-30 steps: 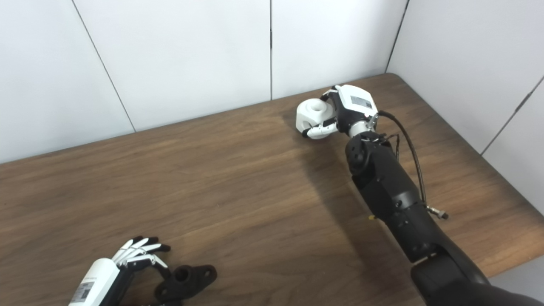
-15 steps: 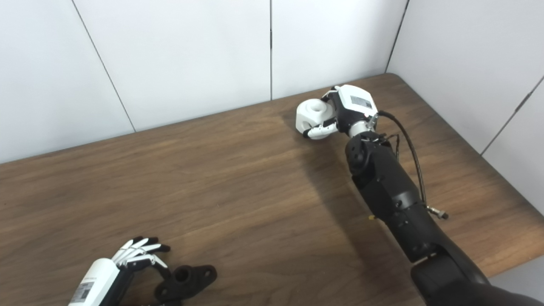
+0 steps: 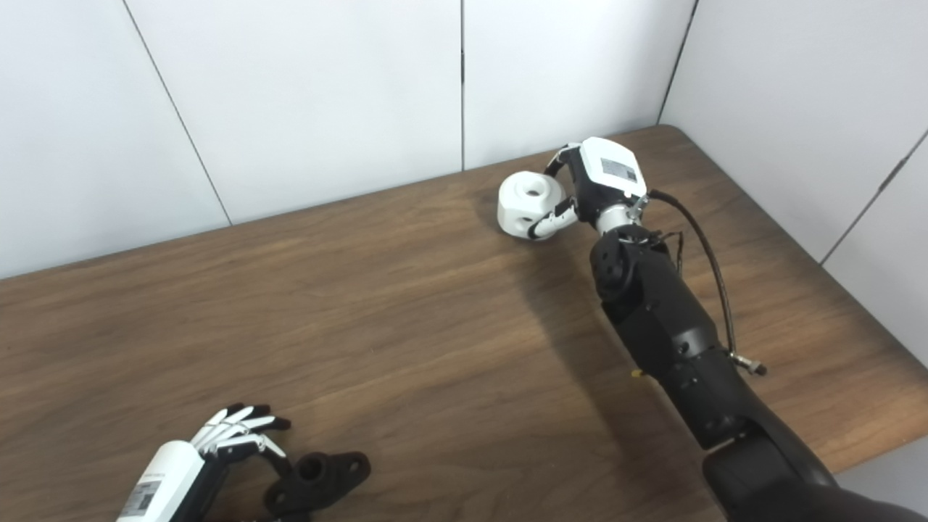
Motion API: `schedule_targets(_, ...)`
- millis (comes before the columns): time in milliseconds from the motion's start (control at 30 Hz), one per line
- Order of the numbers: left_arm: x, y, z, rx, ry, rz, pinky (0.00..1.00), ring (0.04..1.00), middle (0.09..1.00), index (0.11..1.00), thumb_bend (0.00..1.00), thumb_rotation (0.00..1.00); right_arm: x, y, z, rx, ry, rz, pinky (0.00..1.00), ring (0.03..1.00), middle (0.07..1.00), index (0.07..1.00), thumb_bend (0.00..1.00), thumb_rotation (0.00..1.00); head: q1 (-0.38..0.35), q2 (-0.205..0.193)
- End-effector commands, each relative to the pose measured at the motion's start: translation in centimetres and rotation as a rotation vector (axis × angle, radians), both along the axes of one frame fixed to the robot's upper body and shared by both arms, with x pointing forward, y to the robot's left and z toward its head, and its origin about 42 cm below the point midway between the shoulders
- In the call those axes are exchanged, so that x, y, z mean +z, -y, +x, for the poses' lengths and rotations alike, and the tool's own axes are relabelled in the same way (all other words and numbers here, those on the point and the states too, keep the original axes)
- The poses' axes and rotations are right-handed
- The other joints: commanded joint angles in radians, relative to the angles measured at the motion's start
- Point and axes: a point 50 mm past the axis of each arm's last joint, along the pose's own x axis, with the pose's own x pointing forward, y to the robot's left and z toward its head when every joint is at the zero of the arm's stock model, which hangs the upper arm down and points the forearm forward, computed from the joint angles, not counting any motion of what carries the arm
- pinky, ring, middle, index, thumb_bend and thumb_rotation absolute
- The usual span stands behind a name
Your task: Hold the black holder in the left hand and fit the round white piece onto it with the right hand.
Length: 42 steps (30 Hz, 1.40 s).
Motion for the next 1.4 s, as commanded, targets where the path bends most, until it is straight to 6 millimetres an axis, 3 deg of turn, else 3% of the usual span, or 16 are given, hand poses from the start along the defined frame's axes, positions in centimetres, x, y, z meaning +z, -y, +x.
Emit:
schedule_targets(0,-0.4,-0.6,-0.6,0.004,-0.025,0.047,0.93,0.875,0.784,0.486,0.52,0.06,2.4,0.7,0.5,0.009,0.084,-0.039,0.84,0.923,0.856,0.485,0.52,0.15,-0.001,0.001)
schedule_targets(367,-0.2,-0.5,-0.6,0.008,-0.033,0.047,0.94,0.88,0.789,0.486,0.52,0.06,2.5,1.0,-0.2,0.03,0.077,-0.033,0.84,0.931,0.866,0.485,0.52,0.14,0.007,0.01)
schedule_targets(567,-0.1,-0.2,-0.7,0.007,-0.032,0.048,0.93,0.88,0.789,0.486,0.52,0.05,3.7,0.0,-1.5,0.083,0.094,-0.028,0.85,0.933,0.863,0.486,0.52,0.14,0.035,0.018)
schedule_targets(900,-0.3,0.9,-0.7,0.006,-0.023,0.061,0.92,0.877,0.788,0.486,0.52,0.06,6.5,-3.0,-5.7,0.233,0.09,-0.08,0.82,0.917,0.843,0.485,0.52,0.14,0.101,0.042)
schedule_targets(1100,-0.1,1.9,-0.6,0.007,-0.026,0.06,0.92,0.879,0.792,0.486,0.52,0.06,8.6,-4.6,-8.7,0.329,0.044,-0.108,0.84,0.919,0.837,0.485,0.52,0.15,0.179,0.073)
schedule_targets(1367,0.3,3.2,-0.4,0.013,-0.027,0.077,0.93,0.883,0.793,0.487,0.52,0.06,9.6,-6.3,-11.7,0.431,0.004,-0.114,0.84,0.908,0.828,0.483,0.52,0.14,0.233,0.103)
